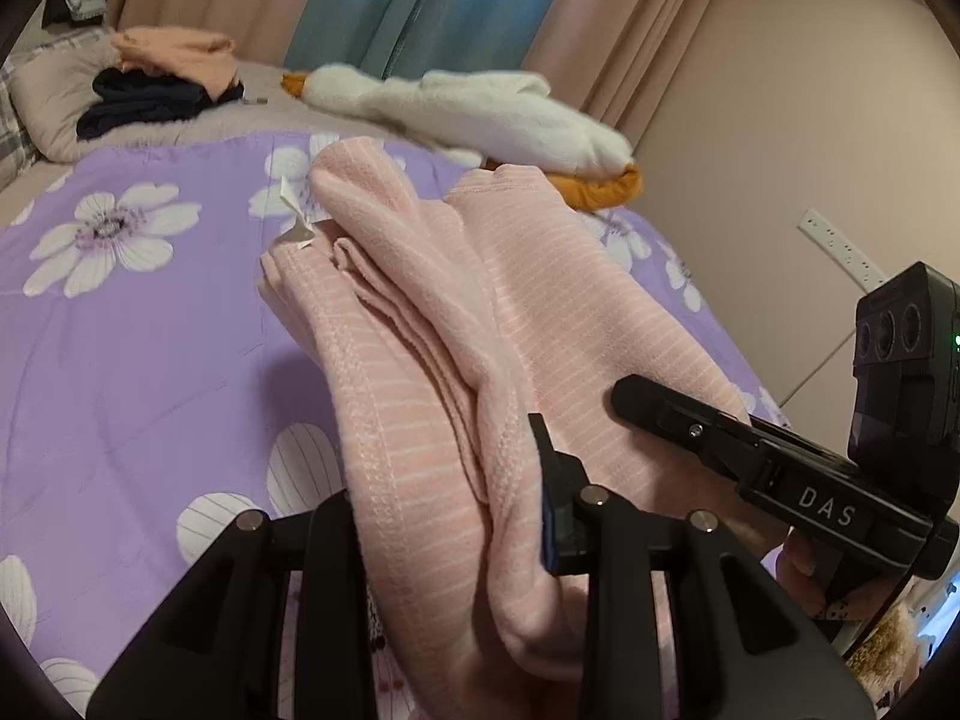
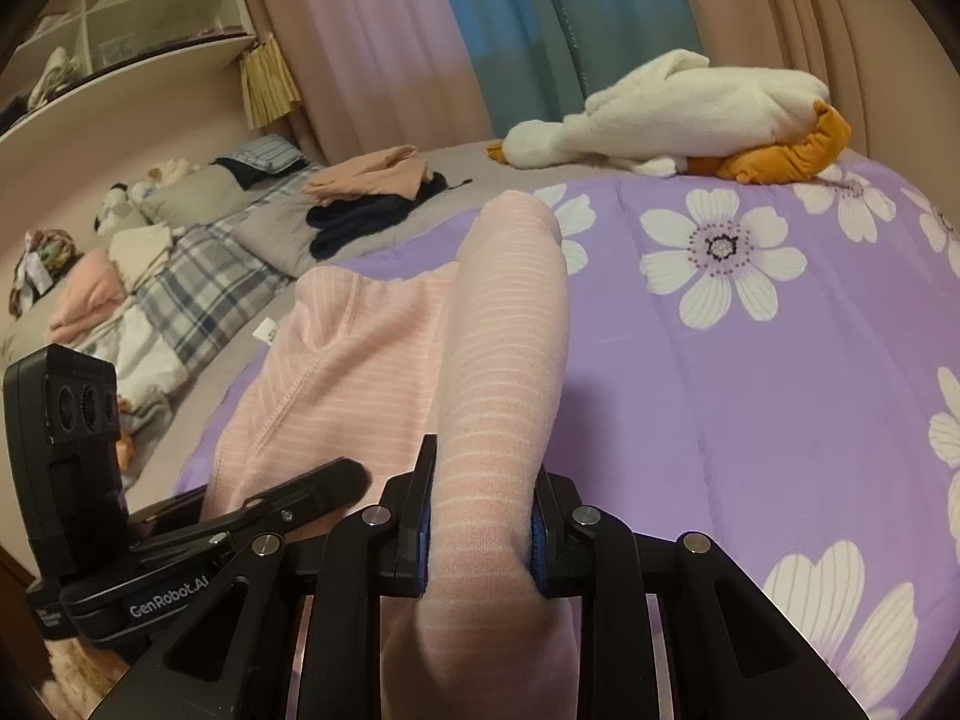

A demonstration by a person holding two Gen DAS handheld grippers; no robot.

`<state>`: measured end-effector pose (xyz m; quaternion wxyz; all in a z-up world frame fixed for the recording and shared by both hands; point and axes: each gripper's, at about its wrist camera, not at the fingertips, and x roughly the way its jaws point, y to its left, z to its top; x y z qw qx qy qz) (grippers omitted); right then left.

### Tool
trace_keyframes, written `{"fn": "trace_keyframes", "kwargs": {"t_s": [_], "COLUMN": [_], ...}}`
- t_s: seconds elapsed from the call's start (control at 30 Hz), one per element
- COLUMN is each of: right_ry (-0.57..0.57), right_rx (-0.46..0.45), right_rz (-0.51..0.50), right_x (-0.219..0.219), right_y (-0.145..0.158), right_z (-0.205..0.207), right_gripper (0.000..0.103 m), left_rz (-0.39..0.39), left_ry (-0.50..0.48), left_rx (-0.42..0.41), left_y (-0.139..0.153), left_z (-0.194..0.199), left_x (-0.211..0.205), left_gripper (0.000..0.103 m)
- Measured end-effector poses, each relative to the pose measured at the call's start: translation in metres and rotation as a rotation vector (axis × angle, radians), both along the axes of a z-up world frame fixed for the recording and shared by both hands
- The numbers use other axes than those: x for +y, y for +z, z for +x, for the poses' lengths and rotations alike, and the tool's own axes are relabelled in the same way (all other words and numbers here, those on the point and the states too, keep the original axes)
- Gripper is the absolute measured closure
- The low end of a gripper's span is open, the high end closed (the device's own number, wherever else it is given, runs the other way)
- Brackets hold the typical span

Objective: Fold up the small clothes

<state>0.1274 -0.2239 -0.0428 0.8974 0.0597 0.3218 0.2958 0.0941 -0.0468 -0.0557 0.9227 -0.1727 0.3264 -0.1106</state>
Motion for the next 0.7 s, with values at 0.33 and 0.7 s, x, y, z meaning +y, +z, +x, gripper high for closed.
{"fn": "trace_keyframes", "kwargs": {"t_s": [0.33,0.7], "right_ry": [-0.018,-0.063], "right_rx": [0.188,0.298], "right_rz": [-0.013,-0.112], "right_x": [-0.005,-0.004], "right_y": [-0.067,-0.097], "right_z": [0.044,0.048], "right_gripper": [0.077,0.068], "left_rz": [0.05,0.009], "left_ry": [0.022,0.071], "left_rx": [0.176,0.296], "left_y": [-0.061,-0.091], "left_z": [0.039,0.043], "left_x": [-0.011,-0.005], "left_gripper": [0.073,0.064]}}
